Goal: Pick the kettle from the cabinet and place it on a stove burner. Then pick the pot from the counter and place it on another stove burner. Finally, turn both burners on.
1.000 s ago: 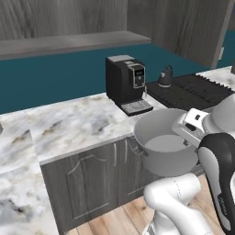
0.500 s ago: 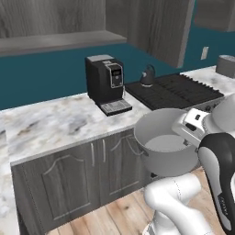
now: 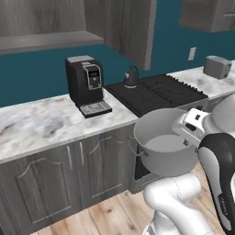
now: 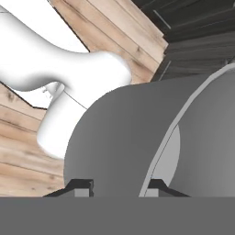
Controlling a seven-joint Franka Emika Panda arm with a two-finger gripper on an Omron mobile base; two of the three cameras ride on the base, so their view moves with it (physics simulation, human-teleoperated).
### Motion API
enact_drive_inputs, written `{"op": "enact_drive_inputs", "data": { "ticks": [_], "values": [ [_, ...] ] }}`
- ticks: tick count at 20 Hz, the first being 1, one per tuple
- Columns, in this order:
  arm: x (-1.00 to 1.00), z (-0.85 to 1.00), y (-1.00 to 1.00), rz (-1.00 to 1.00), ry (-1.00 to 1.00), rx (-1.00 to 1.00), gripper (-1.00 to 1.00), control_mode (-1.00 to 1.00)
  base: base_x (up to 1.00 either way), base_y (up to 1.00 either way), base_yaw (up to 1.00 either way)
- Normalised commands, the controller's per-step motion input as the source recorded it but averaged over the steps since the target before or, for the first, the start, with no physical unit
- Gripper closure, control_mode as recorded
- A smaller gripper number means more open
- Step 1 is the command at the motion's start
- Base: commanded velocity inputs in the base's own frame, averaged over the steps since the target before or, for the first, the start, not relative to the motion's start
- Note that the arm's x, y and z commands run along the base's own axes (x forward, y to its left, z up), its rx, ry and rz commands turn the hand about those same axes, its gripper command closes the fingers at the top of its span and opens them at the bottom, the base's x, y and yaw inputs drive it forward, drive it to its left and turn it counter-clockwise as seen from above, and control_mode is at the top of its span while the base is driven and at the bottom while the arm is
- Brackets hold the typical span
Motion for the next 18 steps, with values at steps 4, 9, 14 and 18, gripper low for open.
{"op": "enact_drive_inputs", "data": {
  "ticks": [4,9,14,18],
  "values": [
    [0.0,0.0,0.0,0.0,0.0,0.0,1.0,1.0,-0.08,-0.69,0.0],
    [0.0,0.0,0.0,0.0,0.0,0.0,1.0,1.0,-0.02,-0.65,0.0],
    [0.0,0.0,0.0,0.0,0.0,0.0,1.0,1.0,0.0,-0.58,0.01],
    [0.0,0.0,0.0,0.0,0.0,0.0,1.0,1.0,0.0,-0.57,0.06]
  ]
}}
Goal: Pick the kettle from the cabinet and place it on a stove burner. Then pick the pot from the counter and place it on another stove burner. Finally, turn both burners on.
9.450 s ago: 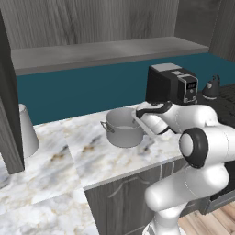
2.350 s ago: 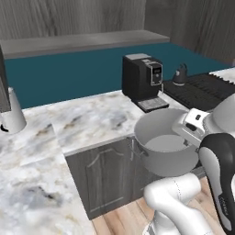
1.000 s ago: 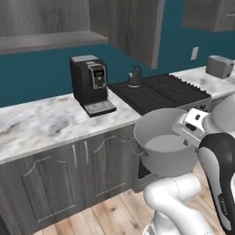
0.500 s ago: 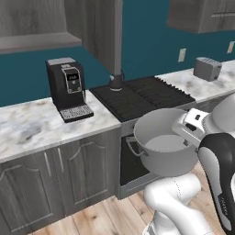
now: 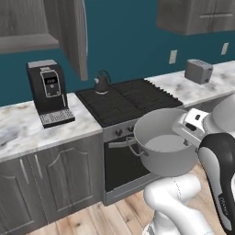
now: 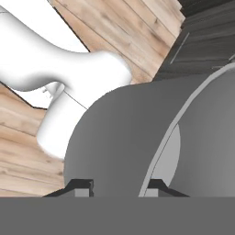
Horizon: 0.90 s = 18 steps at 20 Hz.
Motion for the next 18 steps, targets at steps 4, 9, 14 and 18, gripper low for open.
{"op": "enact_drive_inputs", "data": {
  "ticks": [4,9,14,18],
  "values": [
    [0.0,0.0,0.0,0.0,0.0,0.0,1.0,1.0,0.0,-0.55,0.07],
    [0.0,0.0,0.0,0.0,0.0,0.0,1.0,1.0,0.0,-0.56,0.08],
    [0.0,0.0,0.0,0.0,0.0,0.0,1.0,1.0,0.0,-0.58,0.06],
    [0.0,0.0,0.0,0.0,0.0,0.0,1.0,1.0,0.07,-0.59,0.06]
  ]
}}
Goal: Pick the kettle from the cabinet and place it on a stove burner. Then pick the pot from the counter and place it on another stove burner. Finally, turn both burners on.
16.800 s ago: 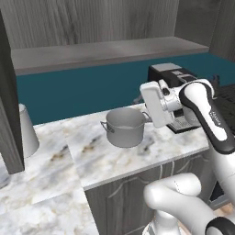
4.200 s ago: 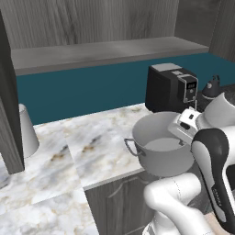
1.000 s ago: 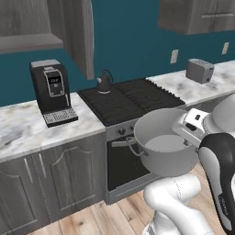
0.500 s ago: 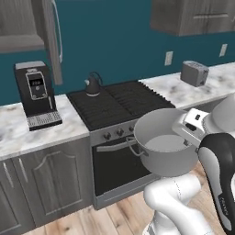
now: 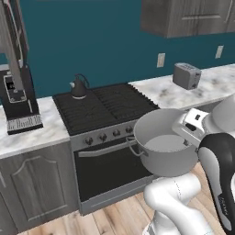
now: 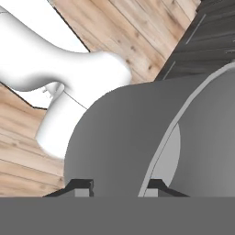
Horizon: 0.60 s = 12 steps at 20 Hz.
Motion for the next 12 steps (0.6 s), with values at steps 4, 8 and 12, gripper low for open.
{"op": "enact_drive_inputs", "data": {
  "ticks": [4,8,12],
  "values": [
    [0.0,0.0,0.0,0.0,0.0,0.0,1.0,1.0,0.25,-0.55,0.06],
    [0.0,0.0,0.0,0.0,0.0,0.0,1.0,1.0,0.33,-0.45,0.08],
    [0.0,0.0,0.0,0.0,0.0,0.0,1.0,1.0,0.42,-0.31,0.11]
  ]
}}
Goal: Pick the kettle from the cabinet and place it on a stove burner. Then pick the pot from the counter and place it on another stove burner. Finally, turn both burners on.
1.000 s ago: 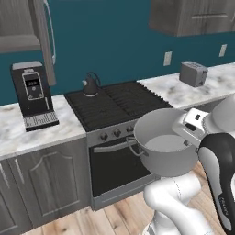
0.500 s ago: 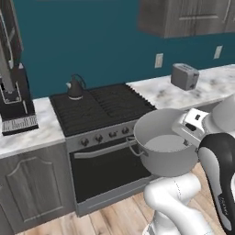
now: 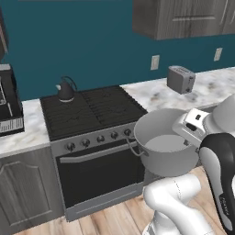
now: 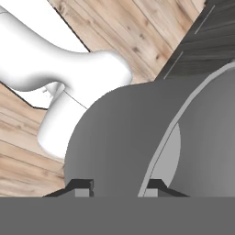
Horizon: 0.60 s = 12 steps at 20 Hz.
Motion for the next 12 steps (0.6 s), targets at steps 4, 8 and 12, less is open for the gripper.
{"op": "enact_drive_inputs", "data": {
  "ticks": [4,8,12],
  "values": [
    [0.0,0.0,0.0,0.0,0.0,0.0,1.0,1.0,0.47,-0.33,0.11],
    [0.0,0.0,0.0,0.0,0.0,0.0,1.0,1.0,0.52,-0.4,0.09],
    [0.0,0.0,0.0,0.0,0.0,0.0,1.0,1.0,0.5,-0.43,0.07]
  ]
}}
